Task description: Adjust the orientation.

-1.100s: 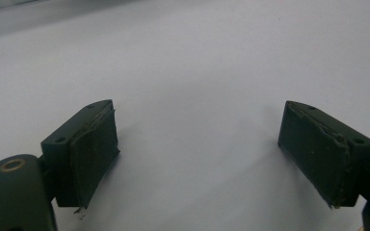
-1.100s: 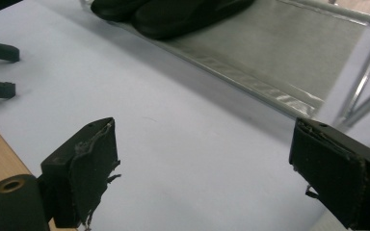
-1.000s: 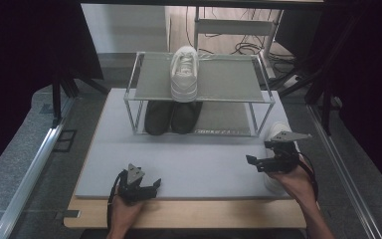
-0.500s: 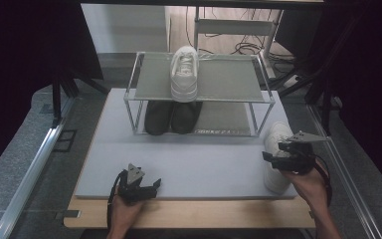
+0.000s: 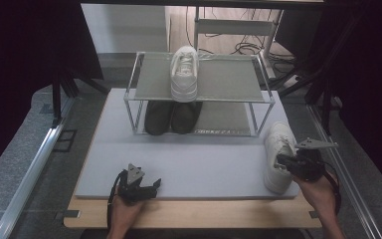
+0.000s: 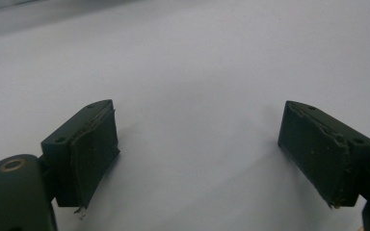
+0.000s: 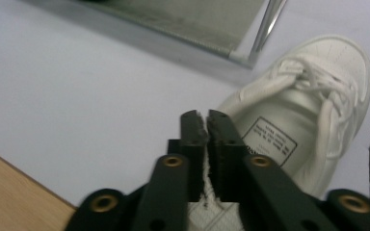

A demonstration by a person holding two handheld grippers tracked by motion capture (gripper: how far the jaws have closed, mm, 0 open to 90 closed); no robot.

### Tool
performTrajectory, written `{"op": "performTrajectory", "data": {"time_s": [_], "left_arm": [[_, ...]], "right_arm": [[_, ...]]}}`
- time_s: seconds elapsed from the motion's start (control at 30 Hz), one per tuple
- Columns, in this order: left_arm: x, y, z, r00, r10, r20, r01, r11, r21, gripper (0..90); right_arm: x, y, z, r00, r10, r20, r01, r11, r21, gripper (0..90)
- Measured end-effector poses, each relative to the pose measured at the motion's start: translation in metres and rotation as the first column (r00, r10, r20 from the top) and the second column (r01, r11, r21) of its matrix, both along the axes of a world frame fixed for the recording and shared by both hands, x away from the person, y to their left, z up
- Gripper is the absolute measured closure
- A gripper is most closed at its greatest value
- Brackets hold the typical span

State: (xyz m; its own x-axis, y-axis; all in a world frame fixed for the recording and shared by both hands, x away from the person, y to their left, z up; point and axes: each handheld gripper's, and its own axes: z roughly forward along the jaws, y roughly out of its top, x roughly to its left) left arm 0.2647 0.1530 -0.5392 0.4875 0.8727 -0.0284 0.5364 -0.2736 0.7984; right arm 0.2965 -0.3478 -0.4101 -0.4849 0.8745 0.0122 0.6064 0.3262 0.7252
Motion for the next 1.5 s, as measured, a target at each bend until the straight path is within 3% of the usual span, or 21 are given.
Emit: {"op": "performTrajectory", "data": {"time_s": [0.2,0.33,0.63,0.8,1.33,1.5], "left_arm": [[0.000,0.000,0.000,1.0000,0.000,0.000,0.000,1.0000,0.000,13.7],[0.000,0.000,0.000,1.0000,0.000,0.000,0.000,1.0000,0.000,13.7],[0.000,0.000,0.000,1.0000,0.000,0.000,0.000,1.0000,0.001,13.7],[0.000,0.000,0.000,1.0000,0.000,0.000,0.000,1.0000,0.001,13.7],[0.000,0.000,0.000,1.0000,0.000,-0.001,0.000,1.0000,0.002,13.7],[0.000,0.000,0.000,1.0000,0.000,0.000,0.000,1.0000,0.002,13.7]], "right_arm": [[-0.002,0.000,-0.008,0.9993,-0.021,-0.032,0.019,0.9986,-0.049,90.0],[0.000,-0.001,-0.015,0.9970,-0.011,-0.076,0.006,0.9981,-0.061,90.0],[-0.004,-0.008,-0.021,0.9897,0.009,-0.143,-0.011,0.9999,-0.011,90.0],[-0.012,-0.009,-0.021,0.9875,0.022,-0.156,-0.023,0.9997,0.000,90.0],[-0.050,-0.002,-0.018,0.9829,0.071,-0.170,-0.077,0.9966,-0.028,90.0],[-0.048,-0.006,-0.013,0.9855,0.081,-0.149,-0.078,0.9966,0.027,89.5]]}}
